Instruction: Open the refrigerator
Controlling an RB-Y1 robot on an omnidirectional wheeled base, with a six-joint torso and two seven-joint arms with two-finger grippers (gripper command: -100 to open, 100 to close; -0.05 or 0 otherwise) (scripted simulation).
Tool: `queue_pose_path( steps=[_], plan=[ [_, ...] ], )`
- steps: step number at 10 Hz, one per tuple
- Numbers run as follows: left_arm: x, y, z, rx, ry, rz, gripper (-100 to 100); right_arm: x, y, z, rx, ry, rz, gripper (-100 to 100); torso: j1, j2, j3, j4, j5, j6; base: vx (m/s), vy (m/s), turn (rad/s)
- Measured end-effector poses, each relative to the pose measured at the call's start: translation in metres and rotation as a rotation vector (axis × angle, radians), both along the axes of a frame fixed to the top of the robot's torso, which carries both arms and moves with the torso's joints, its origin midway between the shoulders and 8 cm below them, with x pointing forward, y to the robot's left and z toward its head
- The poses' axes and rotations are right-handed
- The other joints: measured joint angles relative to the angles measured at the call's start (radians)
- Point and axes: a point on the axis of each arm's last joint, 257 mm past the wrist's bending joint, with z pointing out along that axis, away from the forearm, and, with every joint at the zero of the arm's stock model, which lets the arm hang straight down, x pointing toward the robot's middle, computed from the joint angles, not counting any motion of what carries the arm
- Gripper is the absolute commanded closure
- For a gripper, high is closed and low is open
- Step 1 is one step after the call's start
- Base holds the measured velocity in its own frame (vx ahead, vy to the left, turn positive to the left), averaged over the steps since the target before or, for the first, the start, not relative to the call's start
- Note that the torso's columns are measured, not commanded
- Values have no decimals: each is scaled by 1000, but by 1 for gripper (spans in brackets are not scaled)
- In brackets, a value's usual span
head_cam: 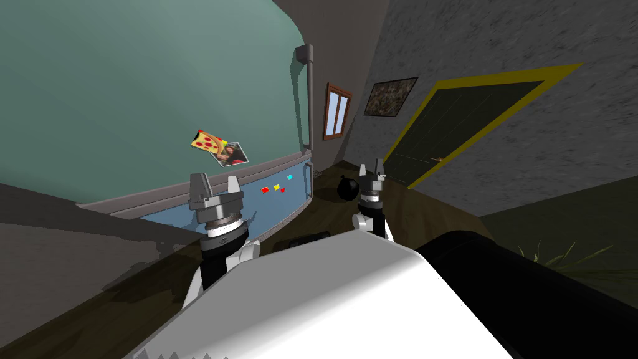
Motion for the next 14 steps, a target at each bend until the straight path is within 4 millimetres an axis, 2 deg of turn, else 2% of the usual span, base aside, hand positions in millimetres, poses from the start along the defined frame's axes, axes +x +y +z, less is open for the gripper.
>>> queue_pose_path(
  steps=[2,9,10,11,14],
  plan=[
    [0,0,0,0,0,0,0,0,0,0,0,0,0,0,0,104,-209,105,0,0,0,0,0],
    [0,0,0,0,0,0,0,0,0,0,0,0,0,0,0,618,-1234,617,0,0,0,0,0],
    [0,0,0,0,0,0,-100,0,0,0,0,0,0,0,0,691,-1382,691,0,0,28,-1,-18],
    [1,-2,-2,14,6,-12,-100,0,0,0,0,0,0,0,0,724,-1452,724,0,0,45,-14,-23],
    [8,-13,-7,62,38,-67,-100,0,0,0,0,0,0,0,0,735,-1477,737,0,0,83,-17,-36]
  ],
)
